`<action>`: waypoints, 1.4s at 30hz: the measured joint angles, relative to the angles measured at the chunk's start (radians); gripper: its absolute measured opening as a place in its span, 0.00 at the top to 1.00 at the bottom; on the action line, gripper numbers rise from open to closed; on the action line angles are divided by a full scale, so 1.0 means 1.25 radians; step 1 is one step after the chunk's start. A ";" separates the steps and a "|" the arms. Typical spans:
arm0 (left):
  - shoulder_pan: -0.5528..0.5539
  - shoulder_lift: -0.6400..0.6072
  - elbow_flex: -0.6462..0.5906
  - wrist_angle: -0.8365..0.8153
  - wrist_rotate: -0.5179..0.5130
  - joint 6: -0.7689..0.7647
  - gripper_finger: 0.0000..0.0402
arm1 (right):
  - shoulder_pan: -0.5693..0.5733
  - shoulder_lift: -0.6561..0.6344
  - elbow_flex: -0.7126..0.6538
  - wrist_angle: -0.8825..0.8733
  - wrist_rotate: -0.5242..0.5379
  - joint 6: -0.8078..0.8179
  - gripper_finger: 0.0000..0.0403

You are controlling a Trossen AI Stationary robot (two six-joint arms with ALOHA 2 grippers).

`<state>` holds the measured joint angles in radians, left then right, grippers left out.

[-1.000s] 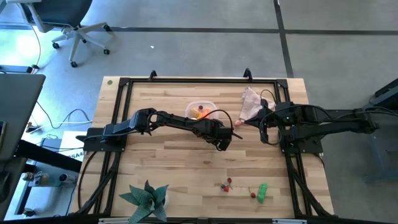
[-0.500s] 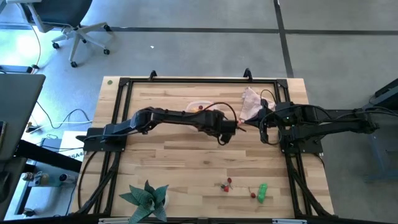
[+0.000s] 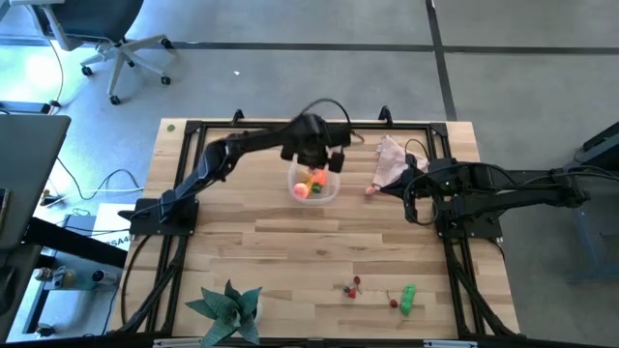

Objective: Pick and placing Produce into tupperware
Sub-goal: Put the red cherry into the transparent bin

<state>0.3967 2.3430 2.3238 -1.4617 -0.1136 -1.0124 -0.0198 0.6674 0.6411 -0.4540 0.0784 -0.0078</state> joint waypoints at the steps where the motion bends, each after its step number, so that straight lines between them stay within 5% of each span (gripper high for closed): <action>1: 0.011 -0.001 -0.009 0.007 0.017 0.008 0.83 | 0.000 0.000 0.000 0.001 0.000 0.000 1.00; 26: 0.029 0.000 -0.229 0.233 0.034 -0.014 0.83 | 0.000 0.000 0.000 0.002 0.000 0.000 1.00; 42: 0.029 0.000 -0.233 0.246 0.034 -0.040 0.82 | 0.000 0.000 0.000 0.002 0.000 0.000 1.00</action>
<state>0.4324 2.3428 2.0331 -1.1540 -0.0711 -1.0618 -0.0197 0.6673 0.6411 -0.4519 0.0788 -0.0080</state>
